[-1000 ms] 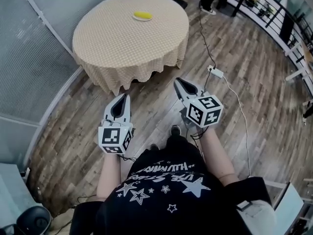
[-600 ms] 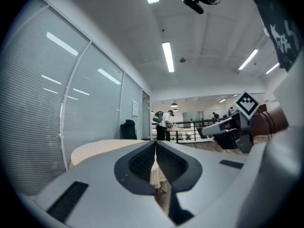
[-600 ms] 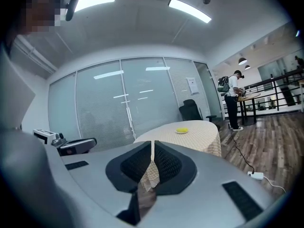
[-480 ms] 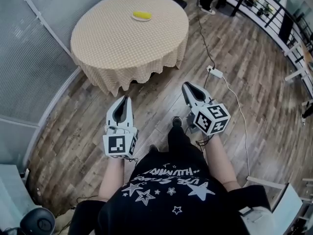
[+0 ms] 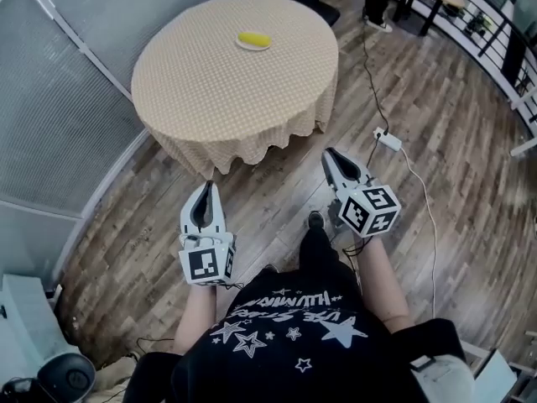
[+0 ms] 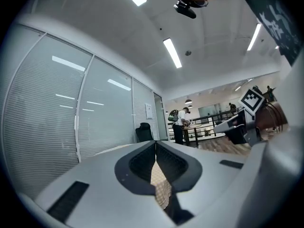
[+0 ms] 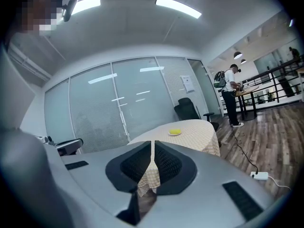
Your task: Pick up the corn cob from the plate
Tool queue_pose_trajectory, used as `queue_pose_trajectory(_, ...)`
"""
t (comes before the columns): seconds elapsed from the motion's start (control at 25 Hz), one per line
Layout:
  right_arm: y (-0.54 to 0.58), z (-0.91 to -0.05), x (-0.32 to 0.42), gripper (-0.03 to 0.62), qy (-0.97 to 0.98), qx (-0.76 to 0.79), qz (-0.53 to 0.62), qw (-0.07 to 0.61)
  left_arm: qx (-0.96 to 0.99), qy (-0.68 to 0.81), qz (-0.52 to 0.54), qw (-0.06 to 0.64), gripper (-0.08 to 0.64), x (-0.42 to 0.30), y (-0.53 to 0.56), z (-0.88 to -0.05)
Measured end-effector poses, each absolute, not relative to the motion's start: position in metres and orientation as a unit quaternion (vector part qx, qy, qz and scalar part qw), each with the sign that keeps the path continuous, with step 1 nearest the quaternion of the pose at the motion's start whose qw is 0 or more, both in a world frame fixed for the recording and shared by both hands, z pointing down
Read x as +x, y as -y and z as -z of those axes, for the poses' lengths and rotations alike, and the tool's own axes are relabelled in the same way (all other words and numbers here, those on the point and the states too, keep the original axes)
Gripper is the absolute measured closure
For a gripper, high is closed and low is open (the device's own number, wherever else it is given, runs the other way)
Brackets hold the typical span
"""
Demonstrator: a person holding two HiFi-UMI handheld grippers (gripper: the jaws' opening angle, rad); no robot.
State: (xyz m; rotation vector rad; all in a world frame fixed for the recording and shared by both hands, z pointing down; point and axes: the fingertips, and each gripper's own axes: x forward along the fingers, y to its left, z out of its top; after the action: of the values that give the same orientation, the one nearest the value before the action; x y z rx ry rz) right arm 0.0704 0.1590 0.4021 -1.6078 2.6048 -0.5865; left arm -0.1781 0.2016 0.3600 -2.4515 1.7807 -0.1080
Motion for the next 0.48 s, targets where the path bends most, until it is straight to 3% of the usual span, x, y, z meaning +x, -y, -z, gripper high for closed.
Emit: queue_pose_trajectory(0.48, -0.016, -0.403, 0.156, 0.555, -0.848, -0.492, 0.196, 0.029, -0.766, -0.639, 0.058, 0.027, 0.552, -0.125, -0.097, -0.367)
